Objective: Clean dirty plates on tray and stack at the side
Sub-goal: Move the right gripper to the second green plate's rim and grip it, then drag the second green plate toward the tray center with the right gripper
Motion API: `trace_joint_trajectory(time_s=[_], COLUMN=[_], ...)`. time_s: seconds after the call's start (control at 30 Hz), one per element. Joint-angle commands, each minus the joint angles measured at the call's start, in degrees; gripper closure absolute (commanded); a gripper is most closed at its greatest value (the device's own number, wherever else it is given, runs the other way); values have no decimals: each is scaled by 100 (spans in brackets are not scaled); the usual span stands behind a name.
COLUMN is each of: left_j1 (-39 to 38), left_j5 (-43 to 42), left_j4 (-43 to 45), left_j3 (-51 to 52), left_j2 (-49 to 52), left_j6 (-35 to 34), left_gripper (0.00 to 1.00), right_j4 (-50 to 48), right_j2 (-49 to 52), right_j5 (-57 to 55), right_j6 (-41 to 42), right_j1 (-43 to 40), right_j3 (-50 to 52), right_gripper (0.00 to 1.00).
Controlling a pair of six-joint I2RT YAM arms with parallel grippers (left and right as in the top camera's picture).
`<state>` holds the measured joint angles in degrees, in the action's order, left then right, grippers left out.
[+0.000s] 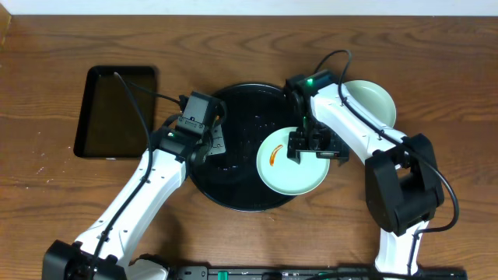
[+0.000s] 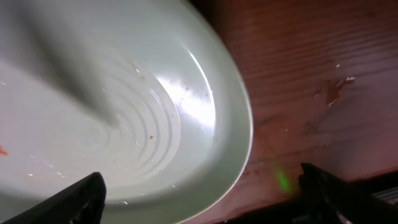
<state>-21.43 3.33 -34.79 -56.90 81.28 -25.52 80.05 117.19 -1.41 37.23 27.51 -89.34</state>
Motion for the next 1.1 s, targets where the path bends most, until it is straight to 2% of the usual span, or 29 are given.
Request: trace_joint_trajectory(time_s=[0.0,0.17,0.2,0.23,0.27,0.3,0.33,0.47,0.73,0.93,1.07], left_j1=[24,24,24,24,24,24,24,24,24,24,24], left_j5=[26,26,26,26,26,26,26,26,26,26,26], left_j4=[17,39,39,39,39,39,44,76,81,79,59], left_j3=[44,44,44,44,44,44,44,44,44,44,44], left_j2=[33,33,33,33,33,33,33,33,33,33,33], left_j6=[-28,-28,-28,-28,-28,-28,-28,-28,-28,-28,-28], left_gripper=[91,91,91,91,91,91,91,91,91,91,91], right_j4=[-44,-378,-435,-472,-527,-546,-564,-581,-870,-1665,-1722], right_j2=[4,2,4,4,4,4,4,4,4,9,13], right_j5=[170,262,306,334,341,341,341,343,378,361,339], right_j6=[125,125,122,127,127,127,127,127,125,-568,-546], right_j1=[13,28,31,31,28,28,28,42,251,446,422], right_j3=[129,435,485,535,595,614,638,664,706,782,787], right_gripper=[10,18,24,35,58,71,76,64,60,58,57])
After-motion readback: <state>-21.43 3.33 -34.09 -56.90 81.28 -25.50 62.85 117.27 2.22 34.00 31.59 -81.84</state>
